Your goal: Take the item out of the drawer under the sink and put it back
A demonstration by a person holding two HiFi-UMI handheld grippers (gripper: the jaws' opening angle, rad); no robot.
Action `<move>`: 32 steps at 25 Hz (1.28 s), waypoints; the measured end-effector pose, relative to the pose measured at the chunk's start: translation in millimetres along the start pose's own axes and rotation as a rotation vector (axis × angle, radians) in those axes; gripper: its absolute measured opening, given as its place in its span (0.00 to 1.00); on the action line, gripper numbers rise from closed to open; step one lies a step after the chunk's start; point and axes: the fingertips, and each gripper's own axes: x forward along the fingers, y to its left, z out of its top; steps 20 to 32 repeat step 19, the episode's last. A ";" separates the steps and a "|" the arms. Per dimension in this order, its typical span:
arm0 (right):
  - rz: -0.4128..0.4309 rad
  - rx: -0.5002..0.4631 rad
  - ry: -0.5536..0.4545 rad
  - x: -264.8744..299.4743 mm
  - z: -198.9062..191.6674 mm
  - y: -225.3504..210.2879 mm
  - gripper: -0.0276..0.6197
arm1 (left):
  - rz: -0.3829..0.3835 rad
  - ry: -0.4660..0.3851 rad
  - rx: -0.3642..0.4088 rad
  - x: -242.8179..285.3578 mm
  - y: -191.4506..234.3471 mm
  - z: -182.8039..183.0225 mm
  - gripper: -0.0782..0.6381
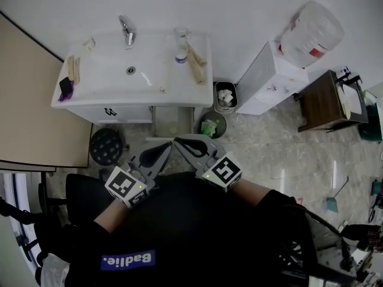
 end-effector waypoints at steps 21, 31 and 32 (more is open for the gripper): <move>-0.007 -0.020 0.011 -3.1 -1.8 5.7 0.05 | -0.037 0.027 0.001 1.7 -13.1 2.0 0.10; -0.007 -0.020 0.011 -3.1 -1.8 5.7 0.05 | -0.037 0.027 0.001 1.7 -13.1 2.0 0.10; -0.007 -0.020 0.011 -3.1 -1.8 5.7 0.05 | -0.037 0.027 0.001 1.7 -13.1 2.0 0.10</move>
